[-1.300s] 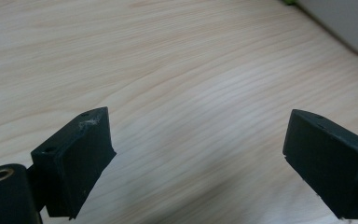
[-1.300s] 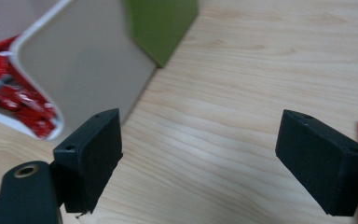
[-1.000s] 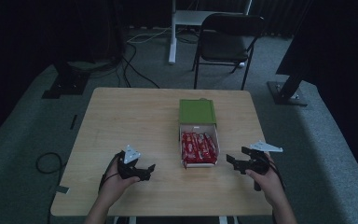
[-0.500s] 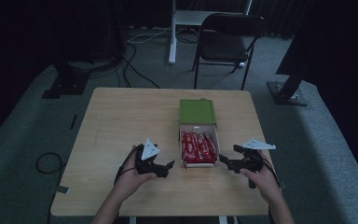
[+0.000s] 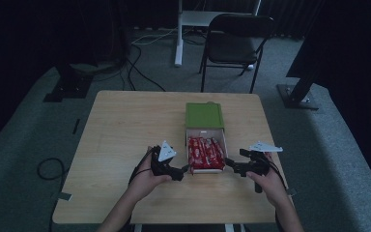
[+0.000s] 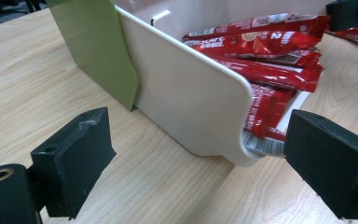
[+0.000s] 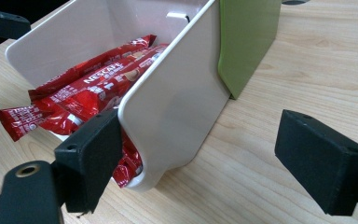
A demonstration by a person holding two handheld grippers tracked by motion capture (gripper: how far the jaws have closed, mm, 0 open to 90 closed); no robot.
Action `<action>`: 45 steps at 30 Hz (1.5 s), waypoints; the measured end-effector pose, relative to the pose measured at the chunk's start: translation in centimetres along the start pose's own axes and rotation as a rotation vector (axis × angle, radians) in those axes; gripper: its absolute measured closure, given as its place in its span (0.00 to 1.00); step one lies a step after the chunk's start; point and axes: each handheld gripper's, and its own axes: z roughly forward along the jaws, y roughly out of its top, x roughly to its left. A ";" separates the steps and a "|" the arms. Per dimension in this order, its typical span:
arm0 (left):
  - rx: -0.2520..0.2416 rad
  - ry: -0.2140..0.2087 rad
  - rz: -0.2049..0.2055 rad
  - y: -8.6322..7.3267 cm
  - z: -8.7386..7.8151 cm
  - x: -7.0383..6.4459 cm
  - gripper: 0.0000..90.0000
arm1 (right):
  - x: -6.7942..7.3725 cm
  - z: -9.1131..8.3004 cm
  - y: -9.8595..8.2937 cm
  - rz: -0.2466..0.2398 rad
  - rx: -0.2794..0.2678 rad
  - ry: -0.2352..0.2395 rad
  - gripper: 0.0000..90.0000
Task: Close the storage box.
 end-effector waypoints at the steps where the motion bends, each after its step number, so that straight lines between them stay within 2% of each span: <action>1: -0.001 0.002 -0.005 0.0 0.1 0.1 0.10 | 0.0 0.1 0.0 -0.006 0.004 -0.005 0.16; 5: -0.006 0.003 -0.020 0.1 0.4 0.4 0.10 | 0.0 0.2 0.1 -0.020 0.002 -0.011 0.16; 9: 0.007 0.008 -0.011 0.2 0.8 0.7 0.10 | -0.1 0.3 0.1 -0.026 0.004 -0.009 0.16; 11: 0.008 0.009 -0.020 0.3 1.0 0.8 0.10 | -0.1 0.3 0.2 -0.033 0.006 -0.007 0.16; 14: 0.012 0.012 -0.016 0.5 1.2 0.9 0.10 | -0.2 0.4 0.2 -0.019 0.009 0.001 0.15; 16: 0.012 0.023 -0.028 0.7 1.4 1.0 0.10 | -0.3 0.5 0.2 -0.024 0.009 0.003 0.15; 19: 0.009 0.017 -0.040 0.9 1.5 1.2 0.10 | -0.3 0.5 0.3 -0.032 0.011 0.003 0.15; 26: 0.016 0.024 -0.033 1.2 1.8 1.3 0.10 | -0.4 0.6 0.7 -0.049 0.017 -0.011 0.14; 36: 0.025 0.034 -0.030 1.5 2.0 1.9 0.10 | -0.5 1.1 0.9 -0.049 0.018 -0.007 0.14; 45: 0.023 0.041 -0.047 1.6 2.3 2.4 0.10 | -0.7 1.5 1.2 -0.044 0.018 0.001 0.14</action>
